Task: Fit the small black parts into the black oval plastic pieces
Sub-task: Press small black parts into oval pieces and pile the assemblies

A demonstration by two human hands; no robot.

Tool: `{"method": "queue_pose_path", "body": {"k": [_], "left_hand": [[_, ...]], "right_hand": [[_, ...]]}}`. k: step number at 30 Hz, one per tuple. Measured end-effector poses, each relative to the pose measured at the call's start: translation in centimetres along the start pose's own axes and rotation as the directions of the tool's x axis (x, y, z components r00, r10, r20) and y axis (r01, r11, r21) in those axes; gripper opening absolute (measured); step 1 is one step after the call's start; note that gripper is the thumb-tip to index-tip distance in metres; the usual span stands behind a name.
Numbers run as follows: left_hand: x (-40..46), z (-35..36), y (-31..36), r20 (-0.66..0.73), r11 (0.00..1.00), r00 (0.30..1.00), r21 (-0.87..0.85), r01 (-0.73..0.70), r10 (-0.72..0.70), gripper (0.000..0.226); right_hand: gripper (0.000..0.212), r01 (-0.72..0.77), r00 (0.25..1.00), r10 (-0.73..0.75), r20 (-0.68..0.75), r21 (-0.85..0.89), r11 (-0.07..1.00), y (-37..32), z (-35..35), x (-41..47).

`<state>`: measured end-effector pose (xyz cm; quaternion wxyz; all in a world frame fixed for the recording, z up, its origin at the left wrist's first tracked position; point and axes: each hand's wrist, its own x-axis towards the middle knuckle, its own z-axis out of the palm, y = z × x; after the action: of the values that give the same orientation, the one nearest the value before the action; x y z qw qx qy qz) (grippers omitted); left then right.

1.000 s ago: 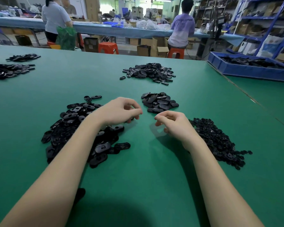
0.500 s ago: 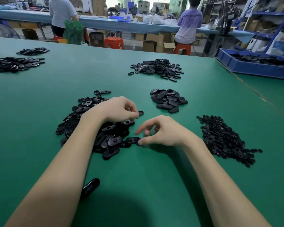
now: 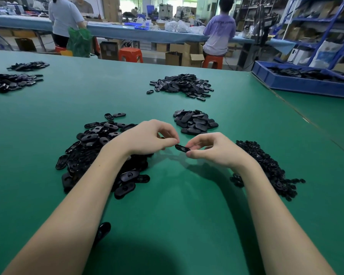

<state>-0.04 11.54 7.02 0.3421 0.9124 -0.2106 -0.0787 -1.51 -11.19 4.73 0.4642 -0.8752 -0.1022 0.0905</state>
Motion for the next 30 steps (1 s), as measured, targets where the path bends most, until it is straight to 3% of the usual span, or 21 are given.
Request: {"method": "queue_pose_path", "body": {"k": [4,9,13,15,17,18,20,24,30], "left_hand": [[0.6,2.1,1.4,0.028,0.996,0.997,0.031,-0.079,0.078,0.003],[1.8,4.9,2.5,-0.068,0.997,0.995,0.041,-0.063,0.066,0.008],[2.5,7.2,3.5,-0.13,0.975,0.99,-0.221,0.031,-0.061,0.007],[2.8,8.3,4.3,-0.056,0.848,0.981,-0.513,0.132,-0.186,0.008],[3.0,9.1,5.0,0.046,0.598,0.969,-0.779,0.186,-0.242,0.006],[3.0,9.4,5.2,0.076,0.488,0.965,-0.851,0.195,-0.253,0.005],[3.0,9.8,5.3,0.1,0.373,0.958,-0.906,0.199,-0.269,0.006],[2.8,9.8,4.7,0.077,0.306,0.947,-0.935,0.177,-0.311,0.005],[2.9,9.3,3.8,0.057,0.321,0.95,-0.934,0.159,-0.307,0.005]], "right_hand": [[0.01,-0.083,0.997,0.083,0.006,0.025,0.996,0.7,-1.6,-0.5],[0.013,-0.159,0.987,0.159,-0.017,0.022,0.987,1.5,-3.0,-1.2],[0.019,-0.293,0.956,0.289,-0.056,-0.128,0.947,1.7,-5.0,-1.8],[0.01,-0.333,0.942,0.31,-0.128,-0.257,0.907,2.0,-6.2,-2.1],[0.004,-0.363,0.932,0.332,-0.147,-0.367,0.856,2.2,-7.0,-2.5],[0.003,-0.376,0.926,0.353,-0.132,-0.399,0.836,2.3,-7.2,-2.7],[0.007,-0.393,0.913,0.399,-0.082,-0.434,0.811,2.3,-7.5,-3.0],[0.017,-0.404,0.894,0.448,-0.014,-0.456,0.793,2.3,-7.3,-3.1],[0.017,-0.419,0.89,0.453,-0.052,-0.483,0.769,2.4,-7.2,-3.3]]}}
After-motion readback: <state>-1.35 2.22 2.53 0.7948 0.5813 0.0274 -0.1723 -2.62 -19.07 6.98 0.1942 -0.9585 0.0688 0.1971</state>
